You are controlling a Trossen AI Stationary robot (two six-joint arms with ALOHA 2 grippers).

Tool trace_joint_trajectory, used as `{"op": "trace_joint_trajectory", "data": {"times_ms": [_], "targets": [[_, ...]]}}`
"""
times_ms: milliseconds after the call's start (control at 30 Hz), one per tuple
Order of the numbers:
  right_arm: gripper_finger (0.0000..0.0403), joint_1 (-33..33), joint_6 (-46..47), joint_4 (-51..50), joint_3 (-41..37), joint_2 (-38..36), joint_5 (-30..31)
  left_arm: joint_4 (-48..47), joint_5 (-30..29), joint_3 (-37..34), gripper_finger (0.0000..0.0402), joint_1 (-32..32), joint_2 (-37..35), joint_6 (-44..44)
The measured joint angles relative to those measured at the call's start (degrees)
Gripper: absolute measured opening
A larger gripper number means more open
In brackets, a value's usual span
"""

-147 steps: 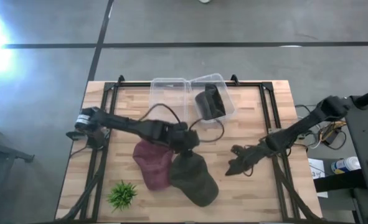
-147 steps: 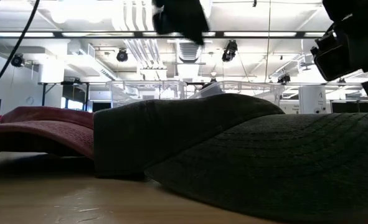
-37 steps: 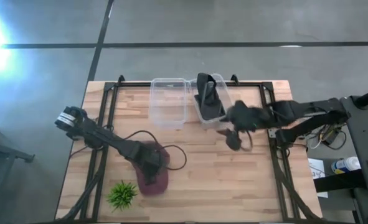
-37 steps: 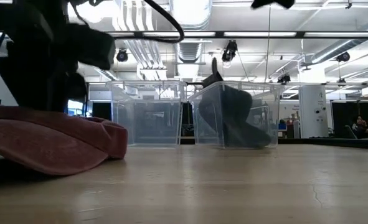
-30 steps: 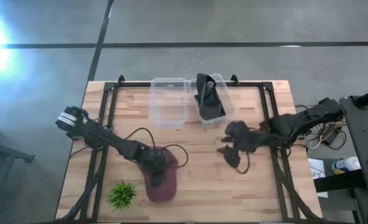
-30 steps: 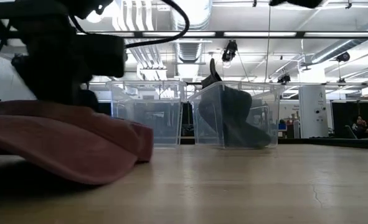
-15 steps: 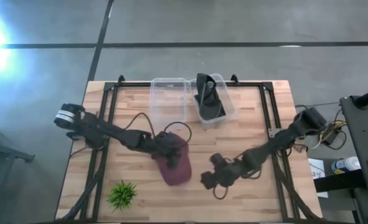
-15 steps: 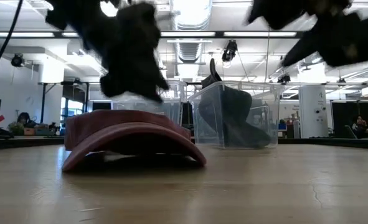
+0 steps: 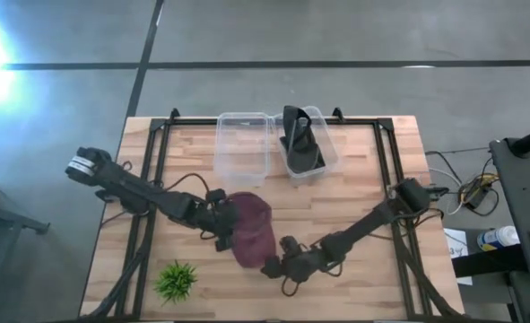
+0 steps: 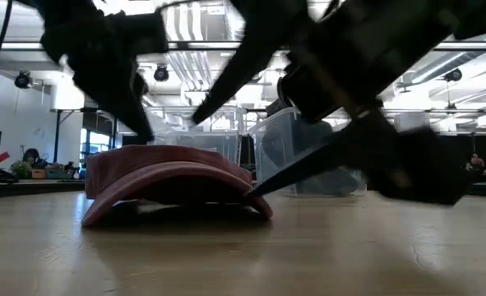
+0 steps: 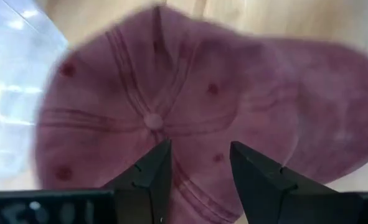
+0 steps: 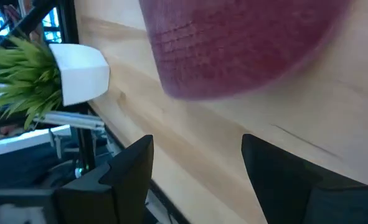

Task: Pick & Place hat
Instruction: Put the red cap into the left transparent bin

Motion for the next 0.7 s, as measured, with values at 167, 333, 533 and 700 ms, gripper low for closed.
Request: {"op": "trace_joint_trajectory", "data": {"times_ms": [167, 333, 533, 700], "targets": [[0.0236, -1.4, -1.6, 0.9, 3.9, 4.4, 5.1, 6.1, 6.9, -4.0, 0.0155, 0.2, 3.7, -6.3], [0.0231, -2.5, -1.8, 0.5, 3.7, 3.8, 11.7, 14.0, 17.0, -5.2, 0.0155, -1.9, 7.5, -14.0], [0.0222, -3.6, -5.3, 0.6, 2.4, 1.9, 12.7, 25.9, 15.4, -3.6, 0.0155, -4.3, 8.1, -14.5], [0.0156, -3.7, -10.3, 0.5, 0.6, -1.8, 10.8, 23.7, 10.8, -1.1, 0.0155, -4.4, 5.4, -13.3]]}}
